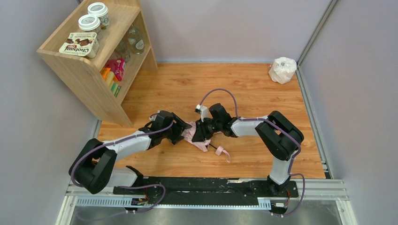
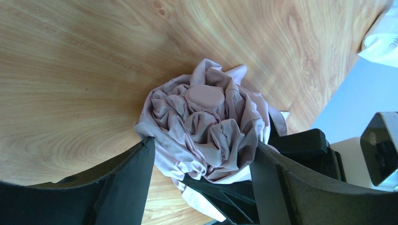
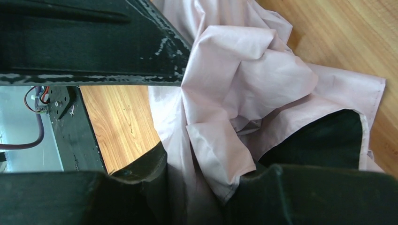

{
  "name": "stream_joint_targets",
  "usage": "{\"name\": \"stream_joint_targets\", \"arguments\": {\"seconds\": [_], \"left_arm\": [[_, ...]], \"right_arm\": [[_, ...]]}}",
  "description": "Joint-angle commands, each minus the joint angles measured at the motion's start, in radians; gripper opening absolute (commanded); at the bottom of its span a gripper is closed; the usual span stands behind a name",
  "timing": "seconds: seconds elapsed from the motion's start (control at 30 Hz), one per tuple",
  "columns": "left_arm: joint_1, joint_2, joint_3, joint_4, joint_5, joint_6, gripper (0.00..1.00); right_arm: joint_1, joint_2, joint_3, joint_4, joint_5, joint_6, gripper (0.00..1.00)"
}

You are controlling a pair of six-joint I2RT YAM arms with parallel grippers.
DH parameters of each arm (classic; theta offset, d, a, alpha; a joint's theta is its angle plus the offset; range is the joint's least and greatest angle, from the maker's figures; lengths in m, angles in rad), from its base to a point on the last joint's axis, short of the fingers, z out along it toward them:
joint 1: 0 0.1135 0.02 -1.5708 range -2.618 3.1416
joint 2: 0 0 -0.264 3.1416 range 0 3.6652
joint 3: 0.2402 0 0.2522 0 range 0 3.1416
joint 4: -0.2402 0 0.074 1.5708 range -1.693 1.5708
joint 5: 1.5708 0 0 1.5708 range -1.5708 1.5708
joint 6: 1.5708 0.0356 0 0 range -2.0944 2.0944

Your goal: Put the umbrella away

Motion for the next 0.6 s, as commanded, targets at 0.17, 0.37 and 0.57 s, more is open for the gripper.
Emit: {"name": "stream_joint_targets", "arguments": {"seconds": [0.17, 0.37, 0.57], "left_arm": [[0.0, 0.216, -0.012, 0.091, -0.035, -0.035, 0.79], [-0.005, 0.33, -0.033, 0.087, -0.053, -0.028, 0.59], [-0.008, 0.342, -0.076, 0.154, -0.045, -0.02, 0.16]], "right_arm": [[0.005, 0.018, 0.028, -0.124, -0.049, -0.039, 0.0], [0.008, 0.029, 0.07, -0.159, -0.118, -0.096, 0.0], [0.029, 0.051, 0.1, -0.184, -0.161, -0.122, 0.0]]}}
